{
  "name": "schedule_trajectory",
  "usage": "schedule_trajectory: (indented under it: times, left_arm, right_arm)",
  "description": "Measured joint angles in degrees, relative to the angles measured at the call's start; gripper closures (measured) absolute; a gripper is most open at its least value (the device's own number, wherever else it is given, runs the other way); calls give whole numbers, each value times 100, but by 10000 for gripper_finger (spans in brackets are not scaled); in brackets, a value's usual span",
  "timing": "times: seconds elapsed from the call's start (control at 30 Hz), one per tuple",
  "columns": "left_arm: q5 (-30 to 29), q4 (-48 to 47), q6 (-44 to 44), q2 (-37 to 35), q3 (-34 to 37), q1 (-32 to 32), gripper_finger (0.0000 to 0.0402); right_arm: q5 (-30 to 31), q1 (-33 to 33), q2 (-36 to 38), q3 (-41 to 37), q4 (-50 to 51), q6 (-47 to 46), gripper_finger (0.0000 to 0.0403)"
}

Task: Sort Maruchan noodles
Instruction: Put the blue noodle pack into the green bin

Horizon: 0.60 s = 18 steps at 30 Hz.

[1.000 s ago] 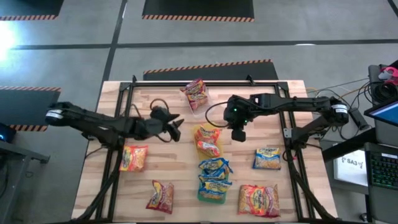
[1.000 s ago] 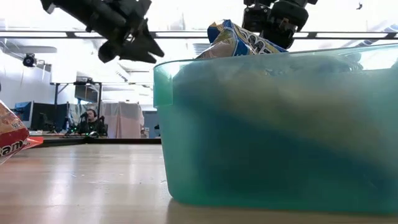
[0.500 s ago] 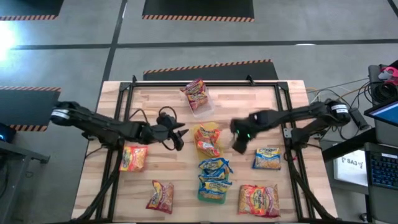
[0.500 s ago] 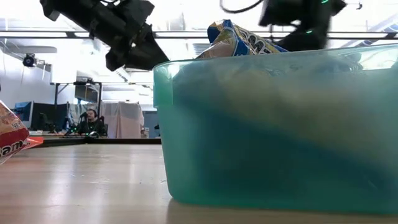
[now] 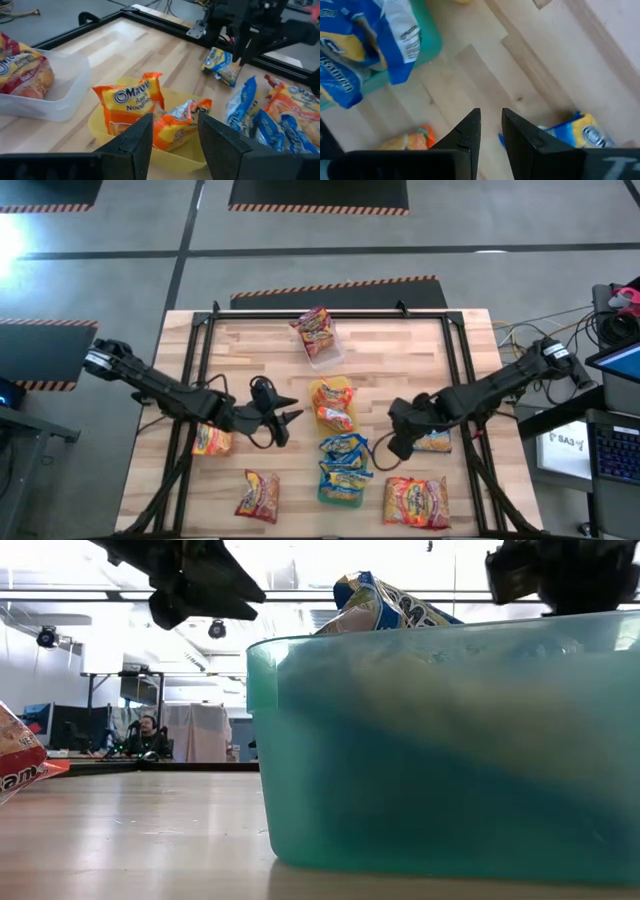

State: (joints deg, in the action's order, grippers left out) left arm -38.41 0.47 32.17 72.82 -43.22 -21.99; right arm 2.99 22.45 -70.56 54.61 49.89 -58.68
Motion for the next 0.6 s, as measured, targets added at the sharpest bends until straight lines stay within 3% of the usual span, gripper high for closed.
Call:
schedule_trajectory:
  times: [0.2,0.6]
  left_arm:
    - [7,-28,10,6,7,-69,263]
    - [170,-161,543,443,13,-164,263]
  right_arm:
    - [-127,182,65,-52,153,-277,326]
    - [-1049,287,34,-52,493,-130,235]
